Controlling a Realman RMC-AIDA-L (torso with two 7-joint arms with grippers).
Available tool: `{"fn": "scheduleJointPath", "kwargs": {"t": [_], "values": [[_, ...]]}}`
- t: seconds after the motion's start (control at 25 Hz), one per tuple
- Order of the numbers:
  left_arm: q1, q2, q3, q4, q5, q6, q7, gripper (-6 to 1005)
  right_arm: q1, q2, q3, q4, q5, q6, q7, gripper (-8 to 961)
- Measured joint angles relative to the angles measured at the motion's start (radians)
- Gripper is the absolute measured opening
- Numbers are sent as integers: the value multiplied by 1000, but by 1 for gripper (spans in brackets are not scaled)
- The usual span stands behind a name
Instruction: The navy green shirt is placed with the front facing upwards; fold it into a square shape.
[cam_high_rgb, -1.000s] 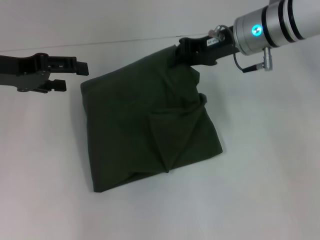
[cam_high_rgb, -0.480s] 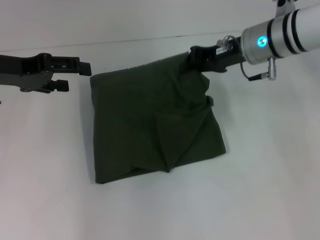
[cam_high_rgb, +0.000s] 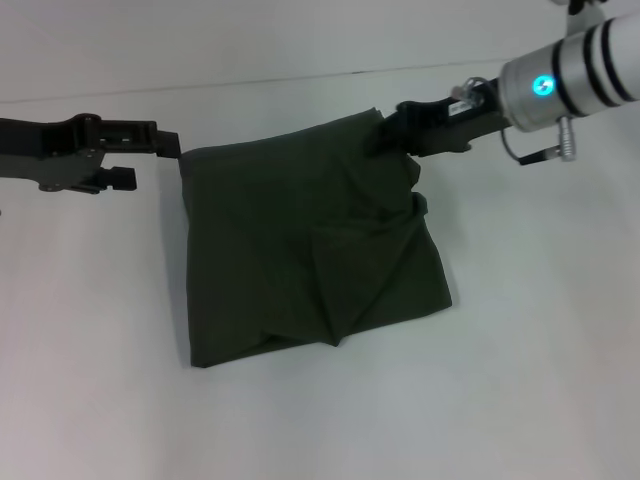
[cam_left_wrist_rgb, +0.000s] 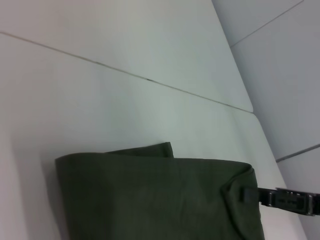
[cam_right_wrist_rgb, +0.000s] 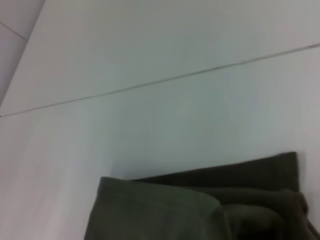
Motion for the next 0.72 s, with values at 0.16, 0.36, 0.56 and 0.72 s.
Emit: {"fn": "scheduleJointPath", "kwargs": {"t": [0.16, 0.36, 0.56, 0.72], "values": [[1, 2, -1, 1, -2, 0, 0, 950, -16, -30, 2, -15, 0, -53, 5, 361], [0, 4, 2, 1, -3, 0, -2, 950, -43, -71, 5, -54, -1, -149, 6, 410], [-5, 5, 0, 1, -3, 0, -7, 950, -53, -96, 15, -89, 4, -269, 0, 456], [-7, 6, -2, 1, -2, 0, -11, 949, -43, -89, 28, -106, 25, -360, -1, 535]]}}
